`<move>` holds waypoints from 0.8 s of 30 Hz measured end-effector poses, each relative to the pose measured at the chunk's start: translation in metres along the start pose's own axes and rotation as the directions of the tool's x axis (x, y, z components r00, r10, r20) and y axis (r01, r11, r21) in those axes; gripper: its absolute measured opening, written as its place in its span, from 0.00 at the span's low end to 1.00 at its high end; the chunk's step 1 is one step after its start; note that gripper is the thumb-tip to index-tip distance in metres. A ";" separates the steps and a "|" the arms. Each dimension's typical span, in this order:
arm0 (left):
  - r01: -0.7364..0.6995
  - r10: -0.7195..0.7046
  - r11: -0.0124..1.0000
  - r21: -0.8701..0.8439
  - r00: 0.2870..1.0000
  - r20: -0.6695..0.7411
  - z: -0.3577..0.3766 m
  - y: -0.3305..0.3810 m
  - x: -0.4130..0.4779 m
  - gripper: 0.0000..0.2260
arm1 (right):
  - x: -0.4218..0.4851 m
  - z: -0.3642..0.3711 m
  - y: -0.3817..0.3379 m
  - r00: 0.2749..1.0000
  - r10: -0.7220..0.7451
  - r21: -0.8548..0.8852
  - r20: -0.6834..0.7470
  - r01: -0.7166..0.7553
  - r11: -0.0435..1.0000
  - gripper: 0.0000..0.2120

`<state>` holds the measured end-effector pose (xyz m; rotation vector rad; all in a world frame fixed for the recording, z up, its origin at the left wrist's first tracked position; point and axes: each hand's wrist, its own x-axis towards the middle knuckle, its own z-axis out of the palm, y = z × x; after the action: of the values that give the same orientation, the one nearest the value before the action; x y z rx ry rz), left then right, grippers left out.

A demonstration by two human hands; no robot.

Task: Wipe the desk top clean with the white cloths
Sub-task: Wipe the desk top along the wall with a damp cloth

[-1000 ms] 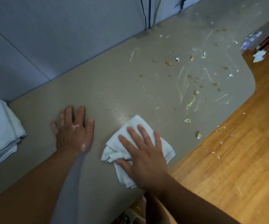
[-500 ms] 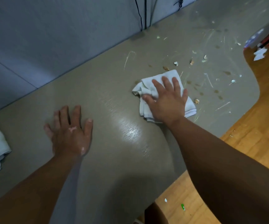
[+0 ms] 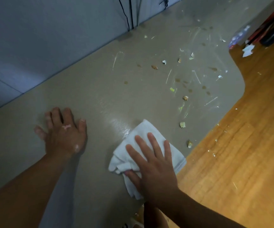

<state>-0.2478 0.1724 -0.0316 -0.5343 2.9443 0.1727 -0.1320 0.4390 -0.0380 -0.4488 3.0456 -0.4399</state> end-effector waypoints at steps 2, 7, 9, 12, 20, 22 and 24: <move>-0.050 0.050 0.998 -0.048 0.999 -0.001 -0.002 0.017 0.000 0.26 | -0.007 -0.003 0.014 0.998 -0.060 -0.019 0.022 0.060 0.998 0.27; -0.174 0.176 0.982 -0.079 0.984 0.028 0.008 0.065 -0.007 0.25 | 0.016 -0.010 0.050 0.999 -0.046 -0.047 -0.018 0.045 0.998 0.26; -0.170 0.172 0.984 -0.061 0.985 0.034 0.013 0.072 -0.006 0.27 | 0.032 -0.013 0.071 0.997 0.001 -0.046 -0.071 -0.004 0.999 0.27; -0.164 0.165 0.986 -0.038 0.986 0.014 0.017 0.071 -0.005 0.28 | 0.062 -0.024 0.111 0.987 0.102 -0.053 -0.122 -0.109 0.993 0.28; -0.155 0.156 0.988 -0.021 0.988 0.012 0.015 0.072 -0.006 0.31 | 0.114 -0.044 0.178 0.905 0.385 -0.018 -0.182 -0.395 0.919 0.32; -0.151 0.151 0.988 -0.024 0.988 0.025 0.015 0.072 -0.006 0.29 | 0.117 -0.042 0.171 0.873 0.442 -0.003 -0.205 -0.452 0.892 0.31; -0.147 0.148 0.989 -0.021 0.988 0.039 0.014 0.073 -0.006 0.28 | 0.114 -0.038 0.160 0.847 0.479 0.004 -0.231 -0.492 0.871 0.30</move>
<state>-0.2663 0.2441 -0.0385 -0.3113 2.9447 0.2237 -0.2884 0.5638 -0.0458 0.4074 3.2189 -0.3960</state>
